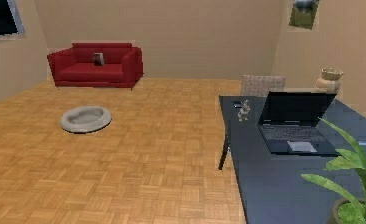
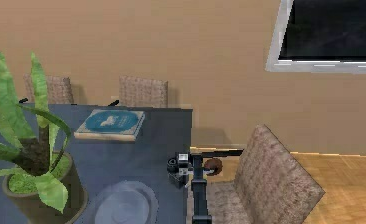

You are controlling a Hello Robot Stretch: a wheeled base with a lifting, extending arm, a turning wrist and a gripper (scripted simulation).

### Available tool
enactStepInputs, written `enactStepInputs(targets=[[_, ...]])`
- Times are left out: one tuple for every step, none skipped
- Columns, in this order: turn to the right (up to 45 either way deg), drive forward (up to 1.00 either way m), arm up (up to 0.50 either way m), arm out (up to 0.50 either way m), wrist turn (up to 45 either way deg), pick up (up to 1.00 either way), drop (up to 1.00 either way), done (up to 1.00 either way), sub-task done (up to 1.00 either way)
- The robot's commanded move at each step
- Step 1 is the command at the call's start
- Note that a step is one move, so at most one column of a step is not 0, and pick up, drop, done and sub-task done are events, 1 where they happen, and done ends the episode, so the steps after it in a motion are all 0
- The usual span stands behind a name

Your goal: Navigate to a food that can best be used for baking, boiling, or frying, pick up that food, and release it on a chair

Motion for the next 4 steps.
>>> enactStepInputs(targets=[[0.0, 0.0, -0.32, 0.0, 0.0, 0.0, 0.0, 0.0, 0.0], [0.0, 0.0, 0.0, 0.0, 0.0, 0.0, 1.0, 0.0, 0.0], [0.0, 0.0, 0.1, 0.0, 0.0, 0.0, 0.0, 0.0, 0.0], [0.0, 0.0, 0.0, -0.08, 0.0, 0.0, 0.0, 0.0, 0.0]])
